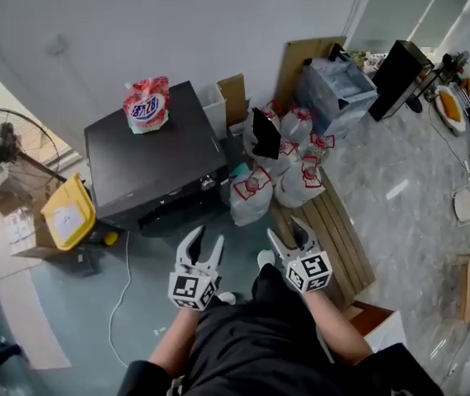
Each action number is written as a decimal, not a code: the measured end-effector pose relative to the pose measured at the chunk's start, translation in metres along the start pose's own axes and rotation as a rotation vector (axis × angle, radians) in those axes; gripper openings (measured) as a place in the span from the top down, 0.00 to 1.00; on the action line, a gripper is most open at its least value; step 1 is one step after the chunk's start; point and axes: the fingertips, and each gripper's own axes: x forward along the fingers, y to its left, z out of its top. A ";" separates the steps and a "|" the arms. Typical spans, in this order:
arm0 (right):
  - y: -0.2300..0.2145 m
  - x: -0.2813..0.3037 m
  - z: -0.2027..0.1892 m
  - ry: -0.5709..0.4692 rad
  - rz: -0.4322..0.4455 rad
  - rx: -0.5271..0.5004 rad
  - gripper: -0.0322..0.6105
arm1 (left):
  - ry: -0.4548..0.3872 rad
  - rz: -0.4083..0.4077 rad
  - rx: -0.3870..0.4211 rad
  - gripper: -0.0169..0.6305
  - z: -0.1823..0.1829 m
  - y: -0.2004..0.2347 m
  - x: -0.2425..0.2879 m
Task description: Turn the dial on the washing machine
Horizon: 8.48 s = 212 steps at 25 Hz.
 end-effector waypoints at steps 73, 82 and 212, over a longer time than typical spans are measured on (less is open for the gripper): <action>-0.078 0.217 -0.142 0.287 0.457 -0.052 0.61 | 0.013 0.708 -0.294 0.58 -0.225 0.211 0.215; -0.085 0.211 -0.151 0.301 0.439 -0.061 0.61 | 0.085 0.735 -0.195 0.57 -0.227 0.212 0.215; -0.070 0.208 -0.187 0.379 0.483 -0.048 0.61 | -0.070 0.746 -0.513 0.54 -0.223 0.217 0.216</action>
